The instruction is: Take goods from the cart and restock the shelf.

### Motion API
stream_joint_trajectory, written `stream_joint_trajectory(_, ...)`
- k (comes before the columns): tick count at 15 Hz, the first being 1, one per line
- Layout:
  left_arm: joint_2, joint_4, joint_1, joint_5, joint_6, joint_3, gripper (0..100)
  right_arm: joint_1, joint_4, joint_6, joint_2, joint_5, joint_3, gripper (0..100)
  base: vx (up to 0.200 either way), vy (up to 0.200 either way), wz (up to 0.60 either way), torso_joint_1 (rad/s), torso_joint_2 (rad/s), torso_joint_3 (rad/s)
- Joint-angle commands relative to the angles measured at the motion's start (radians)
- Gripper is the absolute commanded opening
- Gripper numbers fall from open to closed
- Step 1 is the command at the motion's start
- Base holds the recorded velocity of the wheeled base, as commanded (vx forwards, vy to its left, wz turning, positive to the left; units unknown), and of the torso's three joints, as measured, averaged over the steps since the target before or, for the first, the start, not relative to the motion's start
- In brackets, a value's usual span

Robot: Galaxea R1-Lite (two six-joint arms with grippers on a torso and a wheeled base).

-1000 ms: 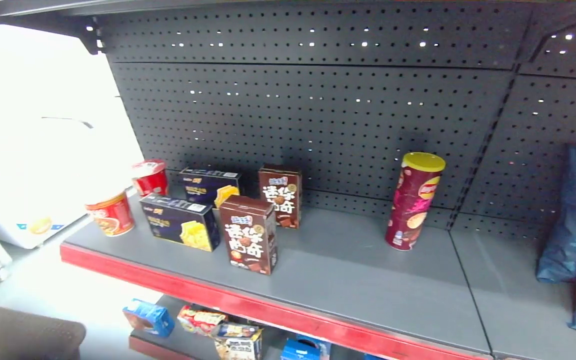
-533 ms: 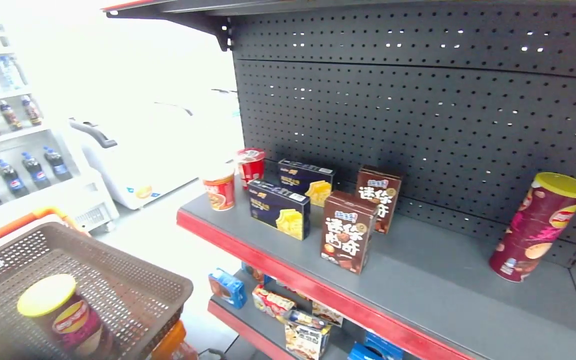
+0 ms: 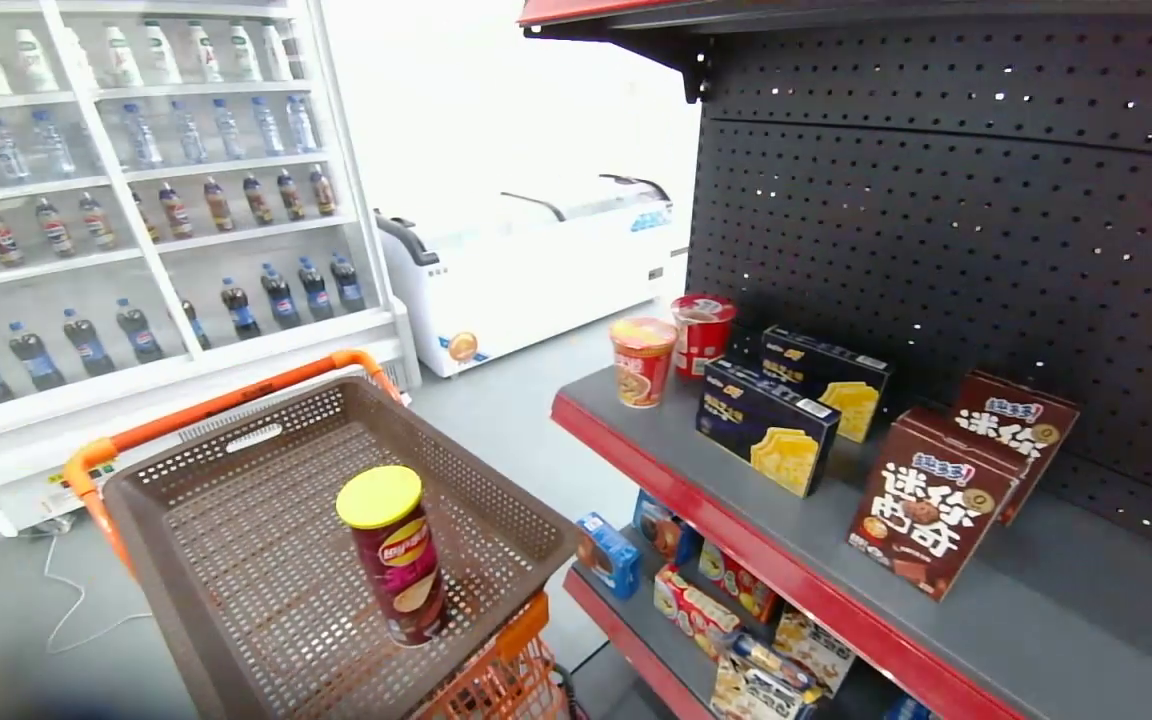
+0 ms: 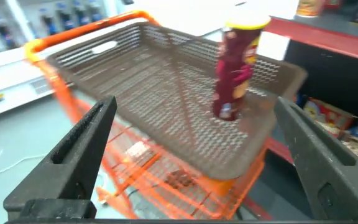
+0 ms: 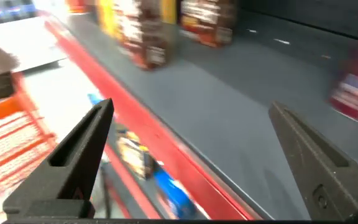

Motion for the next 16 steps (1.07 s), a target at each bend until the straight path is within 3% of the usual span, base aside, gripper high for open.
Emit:
stream_joint_trajectory(1, 0.0, 0.001, 0.0, -0.007, 0.006, -0.001, 100, 0.0, -0.001, 0.0, 0.0, 0.0, 0.0, 100, 0.0, 0.0, 0.0, 0.0, 0.0, 0.0)
stream_joint_trajectory(5, 0.0, 0.001, -0.002, -0.073, 0.029, 0.0, 100, 0.0, -0.001, 0.0, 0.0, 0.0, 0.0, 100, 0.0, 0.0, 0.0, 0.0, 0.0, 0.0)
stream_joint_trajectory(7, 0.0, 0.002, -0.002, -0.098, 0.069, 0.0, 100, 0.0, -0.001, 0.0, 0.0, 0.0, 0.0, 100, 0.0, 0.0, 0.0, 0.0, 0.0, 0.0)
stream_joint_trajectory(10, 0.0, 0.001, -0.002, -0.129, 0.09, 0.0, 100, 0.0, -0.001, 0.0, 0.0, 0.0, 0.0, 100, 0.0, 0.0, 0.0, 0.0, 0.0, 0.0)
stream_joint_trajectory(11, 0.079, 0.007, -0.003, -0.136, 0.101, -0.196, 100, 0.0, -0.001, 0.0, 0.0, 0.0, 0.0, 100, 0.0, 0.0, 0.0, 0.0, 0.0, 0.0)
stream_joint_trajectory(12, 0.311, 0.068, -0.01, -0.136, 0.087, -0.345, 100, 0.0, -0.001, 0.0, 0.0, 0.0, 0.0, 100, 0.0, 0.0, 0.0, 0.0, 0.0, 0.0)
stream_joint_trajectory(14, 0.471, 0.082, -0.036, -0.145, 0.073, -0.439, 100, 0.0, -0.001, 0.0, 0.0, 0.0, 0.0, 100, 0.0, 0.0, 0.0, 0.0, 0.0, 0.0)
stream_joint_trajectory(15, 0.558, 0.082, -0.066, -0.141, 0.073, -0.446, 100, 0.0, -0.001, 0.0, 0.0, 0.0, 0.0, 100, 0.0, 0.0, 0.0, 0.0, 0.0, 0.0)
stream_joint_trajectory(16, 0.655, 0.07, -0.06, -0.133, 0.069, -0.448, 100, 0.0, -0.001, 0.0, 0.0, 0.0, 0.0, 100, 0.0, 0.0, 0.0, 0.0, 0.0, 0.0)
